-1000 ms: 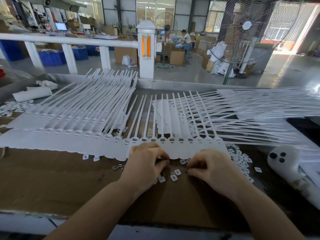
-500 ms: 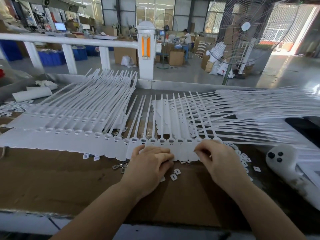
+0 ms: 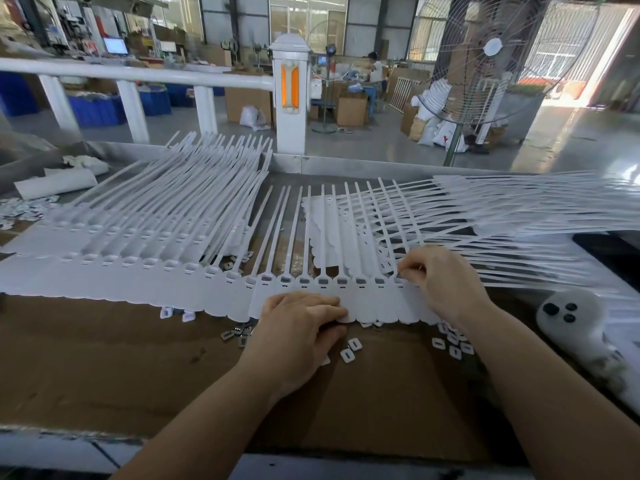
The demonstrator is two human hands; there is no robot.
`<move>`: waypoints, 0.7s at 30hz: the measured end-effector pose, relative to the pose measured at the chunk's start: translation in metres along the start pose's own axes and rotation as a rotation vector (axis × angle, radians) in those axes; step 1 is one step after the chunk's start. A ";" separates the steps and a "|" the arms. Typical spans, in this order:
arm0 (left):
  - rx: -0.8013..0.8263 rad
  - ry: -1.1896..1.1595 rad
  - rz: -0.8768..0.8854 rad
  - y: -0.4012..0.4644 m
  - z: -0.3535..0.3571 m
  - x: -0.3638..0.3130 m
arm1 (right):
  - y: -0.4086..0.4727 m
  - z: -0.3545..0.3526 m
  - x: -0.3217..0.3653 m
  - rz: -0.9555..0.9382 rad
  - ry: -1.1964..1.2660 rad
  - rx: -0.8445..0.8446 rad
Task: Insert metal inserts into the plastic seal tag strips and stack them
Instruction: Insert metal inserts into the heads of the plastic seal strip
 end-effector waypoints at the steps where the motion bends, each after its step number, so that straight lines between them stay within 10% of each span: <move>1: -0.001 0.000 -0.001 0.000 0.000 0.000 | 0.002 0.002 0.003 -0.020 -0.030 0.027; 21: 0.003 -0.043 -0.013 0.000 0.002 0.005 | 0.001 -0.006 0.000 -0.014 -0.046 -0.030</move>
Point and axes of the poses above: each hand's wrist, its own y-axis towards the middle knuckle, its own z-axis out of the palm, x = y × z, the point moved 8 cm from there along y, towards the middle knuckle, and after that the axes turned 4 degrees about x, right-handed, at the moved point
